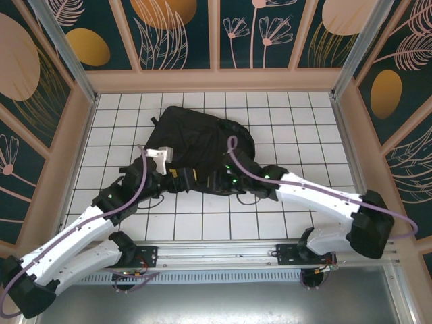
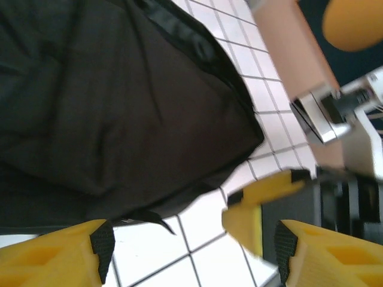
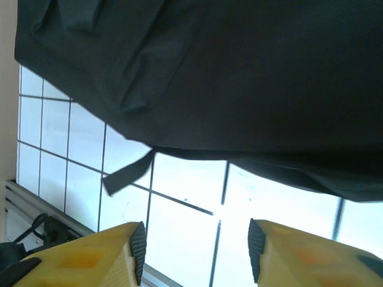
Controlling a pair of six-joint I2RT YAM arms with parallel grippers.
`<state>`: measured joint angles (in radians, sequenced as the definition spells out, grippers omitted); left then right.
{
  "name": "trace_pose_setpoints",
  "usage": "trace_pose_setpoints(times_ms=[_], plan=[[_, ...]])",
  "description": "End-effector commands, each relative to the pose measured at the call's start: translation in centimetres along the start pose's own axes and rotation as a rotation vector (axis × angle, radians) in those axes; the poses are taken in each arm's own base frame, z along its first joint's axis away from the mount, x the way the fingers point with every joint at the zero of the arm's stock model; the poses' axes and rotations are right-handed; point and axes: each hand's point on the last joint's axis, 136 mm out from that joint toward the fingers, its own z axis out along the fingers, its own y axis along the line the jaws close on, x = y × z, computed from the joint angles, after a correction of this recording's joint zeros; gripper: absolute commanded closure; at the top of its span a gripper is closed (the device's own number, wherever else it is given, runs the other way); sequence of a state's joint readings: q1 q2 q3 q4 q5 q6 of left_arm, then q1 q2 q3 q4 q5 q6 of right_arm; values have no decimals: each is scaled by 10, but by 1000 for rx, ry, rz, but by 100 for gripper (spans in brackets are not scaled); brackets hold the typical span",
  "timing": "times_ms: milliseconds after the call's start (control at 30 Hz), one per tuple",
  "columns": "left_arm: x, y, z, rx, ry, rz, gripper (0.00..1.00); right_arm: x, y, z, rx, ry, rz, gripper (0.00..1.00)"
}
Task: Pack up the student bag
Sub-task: Zip the student bag at the center of the table.
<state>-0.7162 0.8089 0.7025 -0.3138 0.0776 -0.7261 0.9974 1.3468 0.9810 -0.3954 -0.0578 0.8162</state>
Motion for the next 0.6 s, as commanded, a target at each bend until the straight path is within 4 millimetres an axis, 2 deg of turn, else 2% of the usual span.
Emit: trace_pose_setpoints(times_ms=[0, 133, 233, 367, 567], plan=[[-25, 33, -22, -219, -119, -32, 26, -11, 11, 3, 85, -31, -108, 44], [-45, 42, -42, -306, -216, -63, 25, -26, 16, 3, 229, -65, -166, 37], [-52, 52, -51, -372, -257, -85, 20, -29, 27, 4, 268, -62, -215, 34], [-48, 64, -52, -425, -261, -129, 16, -22, 35, 15, 318, -17, -257, 35], [-41, 71, -49, -430, -262, -200, 16, -12, 28, 34, 371, 29, -258, 43]])
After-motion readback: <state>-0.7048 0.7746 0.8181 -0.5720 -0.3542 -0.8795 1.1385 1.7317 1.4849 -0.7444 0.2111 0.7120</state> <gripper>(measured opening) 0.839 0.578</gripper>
